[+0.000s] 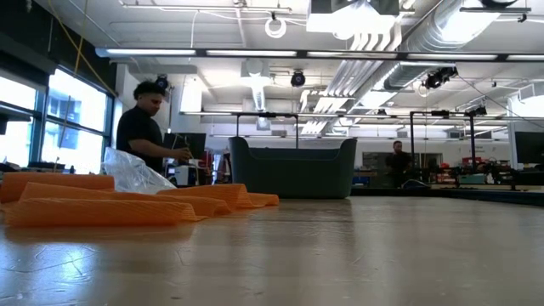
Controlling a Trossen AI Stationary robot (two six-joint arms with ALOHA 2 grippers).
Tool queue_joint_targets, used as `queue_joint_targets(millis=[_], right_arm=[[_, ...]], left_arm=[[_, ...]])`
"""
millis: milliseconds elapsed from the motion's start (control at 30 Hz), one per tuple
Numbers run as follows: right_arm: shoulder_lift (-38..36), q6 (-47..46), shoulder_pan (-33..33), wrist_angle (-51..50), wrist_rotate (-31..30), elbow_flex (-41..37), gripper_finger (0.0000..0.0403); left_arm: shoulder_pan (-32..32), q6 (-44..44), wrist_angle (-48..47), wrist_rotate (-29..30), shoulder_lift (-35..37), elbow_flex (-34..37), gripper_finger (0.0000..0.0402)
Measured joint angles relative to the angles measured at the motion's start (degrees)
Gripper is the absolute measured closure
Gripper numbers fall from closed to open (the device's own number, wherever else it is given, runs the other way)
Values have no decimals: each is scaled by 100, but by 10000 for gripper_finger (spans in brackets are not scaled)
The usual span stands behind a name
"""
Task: Roll bandage
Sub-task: Roll the blue bandage
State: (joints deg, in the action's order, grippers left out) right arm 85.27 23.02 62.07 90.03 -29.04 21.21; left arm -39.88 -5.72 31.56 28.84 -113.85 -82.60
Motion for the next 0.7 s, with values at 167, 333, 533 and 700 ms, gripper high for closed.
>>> queue_joint_targets(millis=[167, 333, 533, 700], right_arm=[[0, -102, -58, -4, 15, 2, 400], [0, -156, -68, -1, 15, 4, 400], [0, -150, -68, -2, 13, 4, 400], [0, -137, -71, -4, 12, 4, 400]], left_arm=[[-57, -1455, -230, 208, -484, -1022, 336], [-174, -2866, -1040, 770, -943, -2065, 302], [-133, -3581, -1694, 2074, -1407, -2837, 250], [-131, -3877, -1683, 1899, -1489, -2921, 242]])
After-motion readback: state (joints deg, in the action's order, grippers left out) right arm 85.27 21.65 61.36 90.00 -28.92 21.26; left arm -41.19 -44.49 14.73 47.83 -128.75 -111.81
